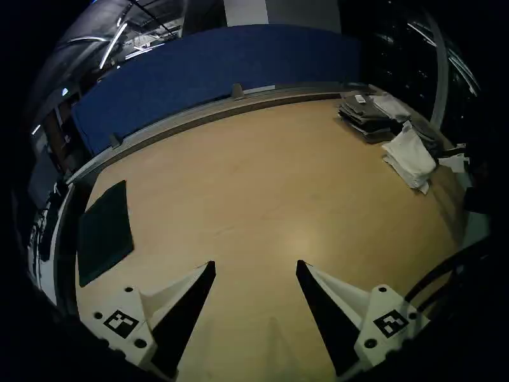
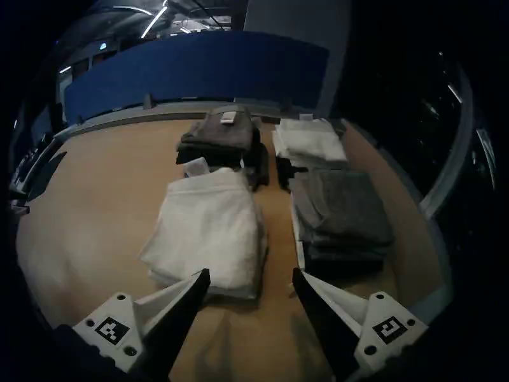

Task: Fold towel

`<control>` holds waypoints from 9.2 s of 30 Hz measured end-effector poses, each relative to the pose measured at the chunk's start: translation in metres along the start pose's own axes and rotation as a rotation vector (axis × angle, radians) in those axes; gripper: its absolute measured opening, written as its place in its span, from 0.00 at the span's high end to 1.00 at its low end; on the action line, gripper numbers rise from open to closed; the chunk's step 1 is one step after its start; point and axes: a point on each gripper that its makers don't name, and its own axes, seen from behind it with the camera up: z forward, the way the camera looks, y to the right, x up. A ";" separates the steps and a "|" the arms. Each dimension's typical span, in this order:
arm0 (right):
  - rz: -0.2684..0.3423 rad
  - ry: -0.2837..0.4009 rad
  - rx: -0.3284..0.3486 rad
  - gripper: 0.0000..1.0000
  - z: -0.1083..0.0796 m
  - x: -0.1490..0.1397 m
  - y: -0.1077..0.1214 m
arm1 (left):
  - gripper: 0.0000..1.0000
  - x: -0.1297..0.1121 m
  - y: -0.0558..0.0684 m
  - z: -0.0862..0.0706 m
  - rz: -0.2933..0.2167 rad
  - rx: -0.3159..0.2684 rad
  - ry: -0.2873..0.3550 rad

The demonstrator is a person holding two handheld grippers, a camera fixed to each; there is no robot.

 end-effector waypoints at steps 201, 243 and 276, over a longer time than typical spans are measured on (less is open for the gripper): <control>0.071 0.687 0.037 0.00 -0.090 0.154 -0.205 | 0.06 0.004 -0.148 0.006 -0.253 0.318 0.792; 0.183 0.780 0.051 0.00 -0.013 0.104 -0.142 | 0.03 0.004 -0.147 0.005 -0.251 0.320 0.792; 0.110 0.774 0.023 0.00 0.010 0.086 -0.158 | 0.03 0.005 -0.147 0.006 -0.252 0.320 0.792</control>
